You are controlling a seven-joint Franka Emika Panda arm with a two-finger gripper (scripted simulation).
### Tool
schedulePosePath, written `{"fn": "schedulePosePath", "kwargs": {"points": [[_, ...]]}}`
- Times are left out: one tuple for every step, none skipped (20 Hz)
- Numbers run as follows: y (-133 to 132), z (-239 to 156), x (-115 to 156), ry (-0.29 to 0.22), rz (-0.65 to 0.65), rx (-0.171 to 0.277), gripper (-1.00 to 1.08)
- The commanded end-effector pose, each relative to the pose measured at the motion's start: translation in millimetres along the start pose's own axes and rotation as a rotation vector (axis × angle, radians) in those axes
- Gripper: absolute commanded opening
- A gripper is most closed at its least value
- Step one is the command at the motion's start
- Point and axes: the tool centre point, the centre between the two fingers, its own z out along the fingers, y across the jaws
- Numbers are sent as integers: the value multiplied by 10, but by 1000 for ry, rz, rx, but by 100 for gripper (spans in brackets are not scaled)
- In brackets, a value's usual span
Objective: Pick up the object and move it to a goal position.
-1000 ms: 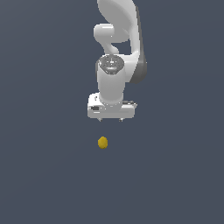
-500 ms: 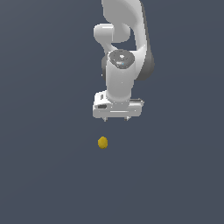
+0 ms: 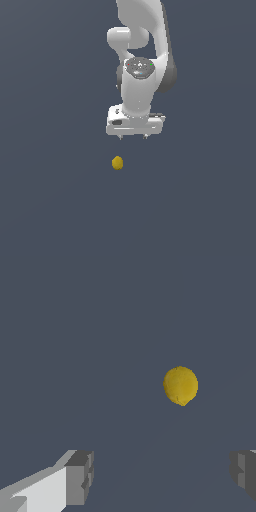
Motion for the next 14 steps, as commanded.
{"fn": "schedulePosePath", "kwargs": {"points": [[23, 34, 19, -1, 24, 2, 100], [36, 53, 30, -1, 38, 3, 100], [50, 74, 42, -1, 53, 4, 100], [66, 97, 56, -1, 70, 6, 100], [83, 123, 71, -1, 89, 7, 100], [102, 151, 88, -2, 109, 9, 100], [123, 182, 105, -2, 132, 10, 100], [146, 216, 124, -2, 156, 12, 100], [172, 252, 143, -2, 182, 14, 100], [199, 291, 164, -3, 210, 15, 100], [228, 334, 186, -3, 240, 17, 100], [260, 379, 208, -3, 272, 18, 100], [293, 427, 231, -3, 306, 19, 100], [329, 479, 255, -4, 341, 21, 100]]}}
